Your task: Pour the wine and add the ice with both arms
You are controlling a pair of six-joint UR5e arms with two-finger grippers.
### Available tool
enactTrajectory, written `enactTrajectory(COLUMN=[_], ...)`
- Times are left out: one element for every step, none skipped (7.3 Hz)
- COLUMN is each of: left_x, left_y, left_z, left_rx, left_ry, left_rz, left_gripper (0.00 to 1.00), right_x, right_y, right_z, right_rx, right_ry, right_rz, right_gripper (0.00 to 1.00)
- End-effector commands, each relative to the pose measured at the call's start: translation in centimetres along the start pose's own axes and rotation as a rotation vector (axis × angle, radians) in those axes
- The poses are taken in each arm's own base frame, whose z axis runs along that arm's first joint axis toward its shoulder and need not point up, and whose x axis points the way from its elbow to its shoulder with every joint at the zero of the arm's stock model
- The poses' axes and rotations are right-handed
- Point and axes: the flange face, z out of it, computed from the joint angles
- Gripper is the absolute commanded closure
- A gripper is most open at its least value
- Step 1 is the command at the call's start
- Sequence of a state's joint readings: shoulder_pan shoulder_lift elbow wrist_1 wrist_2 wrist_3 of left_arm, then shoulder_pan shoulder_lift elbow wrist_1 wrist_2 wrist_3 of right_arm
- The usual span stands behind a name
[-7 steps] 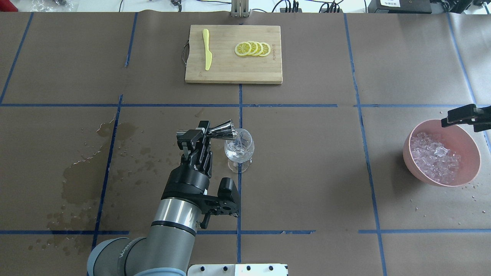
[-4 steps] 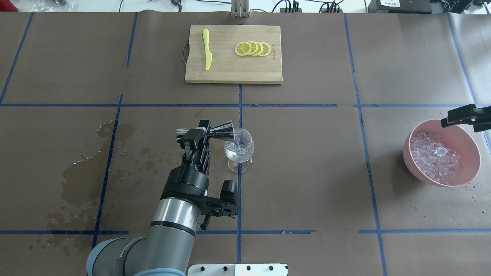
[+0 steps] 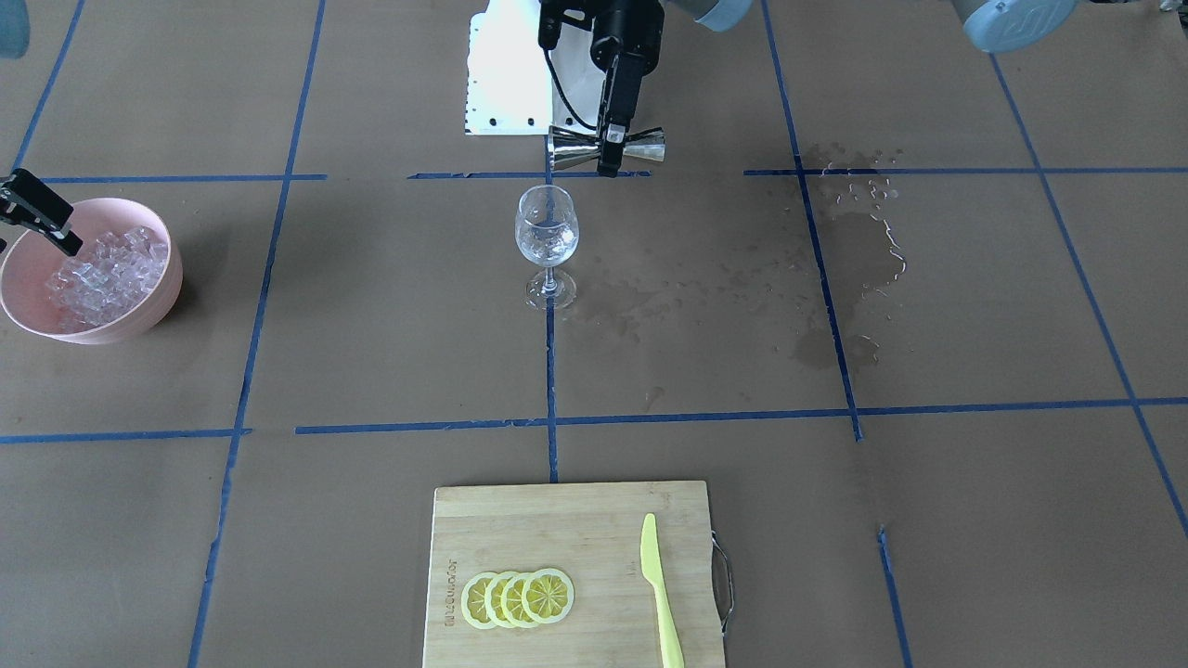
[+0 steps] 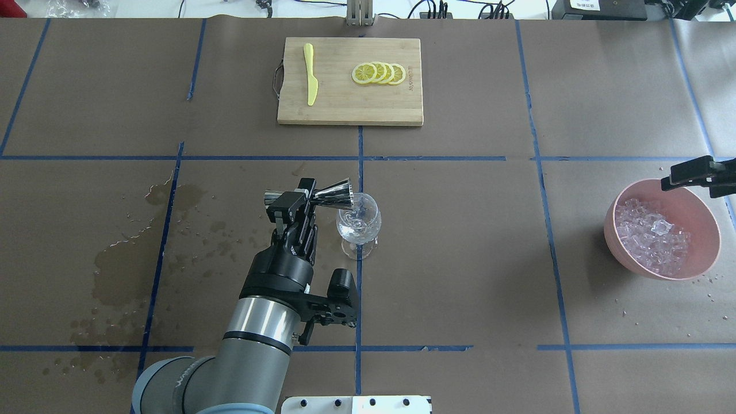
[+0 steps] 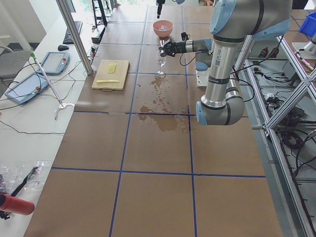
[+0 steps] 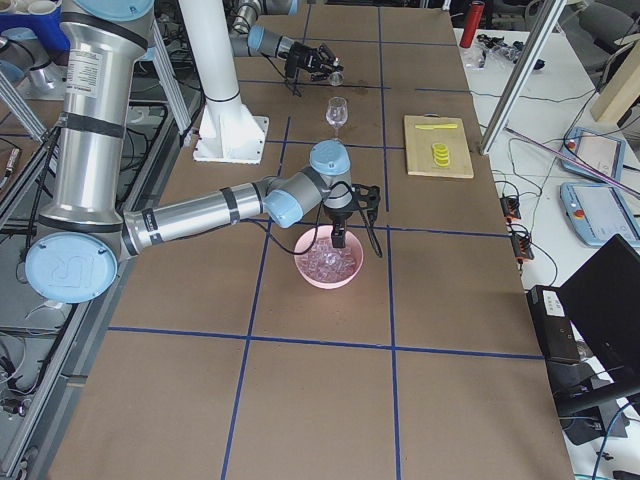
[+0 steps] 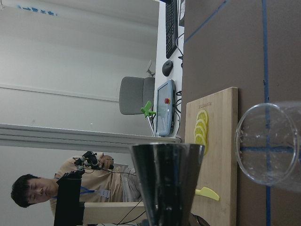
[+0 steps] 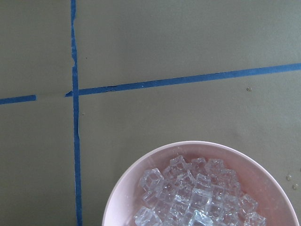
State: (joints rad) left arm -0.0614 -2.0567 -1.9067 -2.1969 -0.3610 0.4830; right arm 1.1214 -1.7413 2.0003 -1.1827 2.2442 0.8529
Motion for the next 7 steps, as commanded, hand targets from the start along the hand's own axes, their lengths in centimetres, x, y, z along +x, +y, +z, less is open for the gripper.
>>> enactTrajectory(left_x=[0.3, 0.1, -0.2, -0.7, -1.3, -1.7, -2.2], left_y=[0.6, 0.7, 0.7, 0.9, 1.2, 1.5, 1.8], left_z=[0.0, -0.1, -0.2, -0.3, -0.3, -0.1, -0.1], left_rx=[0.022, 0.026, 0.034, 0.052, 0.070, 0.073, 0.084], left_ry=[-0.009, -0.009, -0.009, -0.015, -0.023, -0.036, -0.044], left_rz=[-0.278, -0.443, -0.552, -0.635, -0.707, -0.725, -0.762], left_gripper=[1.00, 1.00, 1.00, 1.00, 1.00, 1.00, 1.00], right_x=[-0.1, -0.1, -0.1, -0.1, -0.1, -0.3, -0.5], right_y=[0.0, -0.1, -0.1, -0.1, -0.1, -0.2, -0.3], right_z=[0.0, 0.0, 0.0, 0.0, 0.0, -0.1, -0.1], right_rx=[0.001, 0.003, 0.003, 0.003, 0.003, 0.004, 0.007], right_ry=[-0.001, -0.001, -0.001, -0.001, -0.001, -0.003, -0.005], right_rz=[-0.001, -0.002, -0.002, -0.002, -0.002, -0.004, -0.007], right_gripper=[0.00, 0.00, 0.00, 0.00, 0.00, 0.00, 0.00])
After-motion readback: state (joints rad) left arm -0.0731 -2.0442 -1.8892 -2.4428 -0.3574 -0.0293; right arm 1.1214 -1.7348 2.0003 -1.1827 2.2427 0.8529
